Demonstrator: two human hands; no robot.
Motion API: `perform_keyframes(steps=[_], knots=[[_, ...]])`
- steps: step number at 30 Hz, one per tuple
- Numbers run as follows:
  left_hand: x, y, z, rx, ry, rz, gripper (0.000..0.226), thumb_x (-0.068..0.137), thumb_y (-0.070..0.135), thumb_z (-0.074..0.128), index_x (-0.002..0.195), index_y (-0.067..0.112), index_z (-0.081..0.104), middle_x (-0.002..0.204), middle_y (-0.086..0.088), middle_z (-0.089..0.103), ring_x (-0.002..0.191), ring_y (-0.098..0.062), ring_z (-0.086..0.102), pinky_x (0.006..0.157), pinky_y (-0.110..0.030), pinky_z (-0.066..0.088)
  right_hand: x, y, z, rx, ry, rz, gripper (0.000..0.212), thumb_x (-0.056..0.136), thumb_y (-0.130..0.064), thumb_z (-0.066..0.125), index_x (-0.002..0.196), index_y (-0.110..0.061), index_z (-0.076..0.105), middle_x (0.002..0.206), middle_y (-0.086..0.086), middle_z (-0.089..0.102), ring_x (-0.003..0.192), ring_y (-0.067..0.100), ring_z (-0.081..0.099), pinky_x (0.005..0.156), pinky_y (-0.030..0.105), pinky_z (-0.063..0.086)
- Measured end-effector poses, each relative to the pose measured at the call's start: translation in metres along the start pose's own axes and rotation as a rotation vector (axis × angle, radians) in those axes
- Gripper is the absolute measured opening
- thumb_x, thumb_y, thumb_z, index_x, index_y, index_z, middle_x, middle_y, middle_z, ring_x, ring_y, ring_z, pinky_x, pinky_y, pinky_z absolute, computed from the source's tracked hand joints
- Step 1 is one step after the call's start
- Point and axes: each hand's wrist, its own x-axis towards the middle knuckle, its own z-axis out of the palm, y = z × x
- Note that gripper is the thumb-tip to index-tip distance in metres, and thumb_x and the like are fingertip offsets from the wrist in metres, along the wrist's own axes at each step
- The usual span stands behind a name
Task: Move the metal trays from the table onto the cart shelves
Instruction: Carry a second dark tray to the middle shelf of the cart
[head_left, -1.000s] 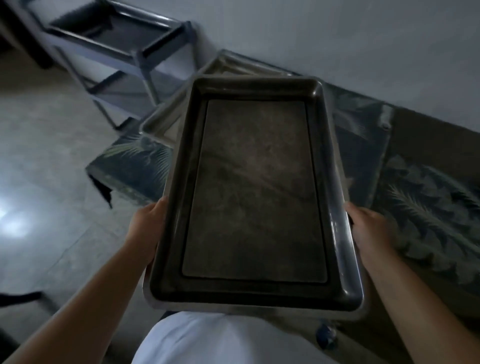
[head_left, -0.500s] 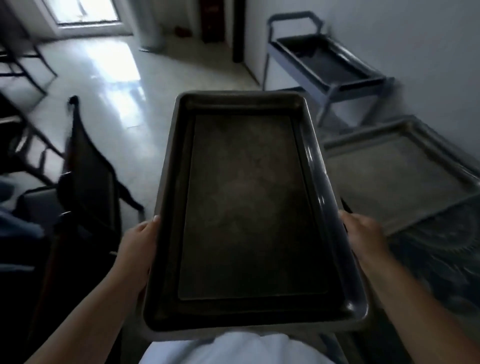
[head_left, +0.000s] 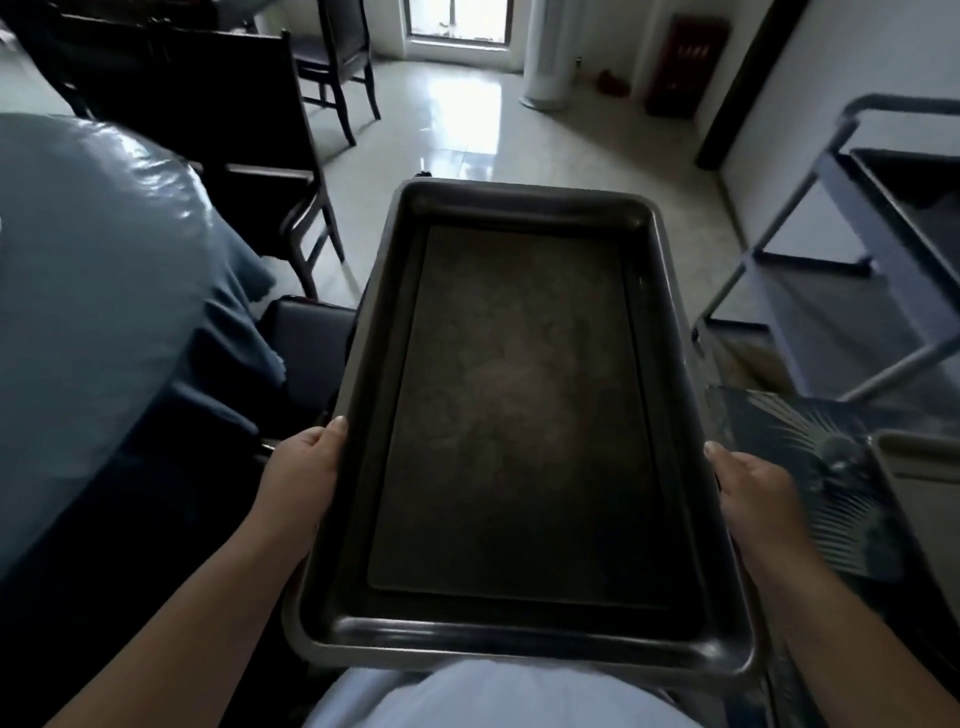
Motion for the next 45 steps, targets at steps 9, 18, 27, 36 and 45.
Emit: perform_keyframes(steps=[9,18,27,36,45], knots=[[0.055,0.031,0.038,0.056,-0.023,-0.007,0.046,0.101,0.04,0.05,0.082,0.005,0.071,0.078,-0.021,0.073,0.069,-0.033,0.069,0.065,-0.043,0.057,0.069,-0.013,0.016,-0.043,-0.002,-0.034,0.054,0.094,-0.038,0.055,0.067,0.009,0.061,0.067,0.028,0.062,0.065,0.041,0.061,0.065,0.041,0.049],[0.152,0.107,0.123,0.065,-0.017,-0.005,0.044,0.096,0.051,0.054,0.078,0.015,0.071,0.072,-0.016,0.071,0.057,-0.022,0.07,0.051,-0.036,0.057,0.226,-0.049,0.025,0.009,-0.016,-0.032,0.053,0.094,-0.035,0.056,0.064,0.009,0.059,0.058,0.025,0.056,0.056,0.031,0.054,0.054,0.032,0.039],[0.227,0.172,0.212,0.086,-0.074,-0.042,0.041,0.099,0.045,0.052,0.084,0.012,0.071,0.068,-0.004,0.074,0.058,-0.018,0.071,0.049,-0.03,0.052,0.347,-0.065,0.009,-0.033,-0.052,0.004,0.054,0.096,-0.036,0.054,0.07,0.011,0.061,0.071,0.031,0.062,0.065,0.041,0.058,0.055,0.031,0.038],[0.397,0.241,0.319,0.169,-0.152,0.024,0.038,0.097,0.047,0.055,0.075,0.026,0.078,0.071,-0.01,0.076,0.071,-0.029,0.073,0.069,-0.044,0.059,0.465,-0.085,0.03,0.063,0.095,0.193,0.055,0.095,-0.033,0.055,0.068,0.015,0.052,0.057,0.016,0.049,0.053,0.025,0.047,0.052,0.031,0.035],[0.566,0.363,0.436,0.482,-0.356,0.259,0.042,0.096,0.05,0.052,0.066,0.032,0.075,0.063,0.006,0.074,0.065,-0.023,0.071,0.063,-0.041,0.057,0.55,-0.114,0.066,0.101,0.403,0.436,0.045,0.093,-0.036,0.056,0.056,-0.013,0.043,0.052,0.005,0.036,0.046,0.015,0.034,0.048,0.031,0.027]])
